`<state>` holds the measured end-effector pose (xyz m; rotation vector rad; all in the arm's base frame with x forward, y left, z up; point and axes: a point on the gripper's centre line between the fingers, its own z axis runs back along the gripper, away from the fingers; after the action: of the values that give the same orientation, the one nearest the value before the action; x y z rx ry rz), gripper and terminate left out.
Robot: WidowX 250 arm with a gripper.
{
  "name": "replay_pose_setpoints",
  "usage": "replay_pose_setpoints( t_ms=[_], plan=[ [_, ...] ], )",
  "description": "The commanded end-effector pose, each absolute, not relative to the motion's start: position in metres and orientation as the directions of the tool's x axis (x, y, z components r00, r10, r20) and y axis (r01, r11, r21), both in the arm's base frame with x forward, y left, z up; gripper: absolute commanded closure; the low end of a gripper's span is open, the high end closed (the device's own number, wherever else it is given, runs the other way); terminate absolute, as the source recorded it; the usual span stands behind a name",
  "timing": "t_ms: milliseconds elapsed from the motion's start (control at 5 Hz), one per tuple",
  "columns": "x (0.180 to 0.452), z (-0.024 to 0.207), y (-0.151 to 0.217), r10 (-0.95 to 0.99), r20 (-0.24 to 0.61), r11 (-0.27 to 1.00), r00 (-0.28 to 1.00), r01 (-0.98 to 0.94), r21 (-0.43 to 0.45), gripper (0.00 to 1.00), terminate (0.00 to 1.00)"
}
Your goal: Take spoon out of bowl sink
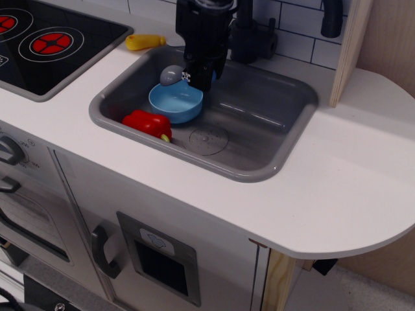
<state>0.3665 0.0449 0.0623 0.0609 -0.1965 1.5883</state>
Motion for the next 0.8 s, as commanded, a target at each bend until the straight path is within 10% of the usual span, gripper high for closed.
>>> replay_pose_setpoints(
  t_ms=[0,600],
  plan=[
    [0.344,0.084,0.014,0.994,0.106,0.01,-0.005,-0.989,-0.146,1.0,0.0],
    [0.342,0.038,0.001,0.987,0.151,-0.022,-0.045,-0.989,-0.148,1.0,0.0]
  ],
)
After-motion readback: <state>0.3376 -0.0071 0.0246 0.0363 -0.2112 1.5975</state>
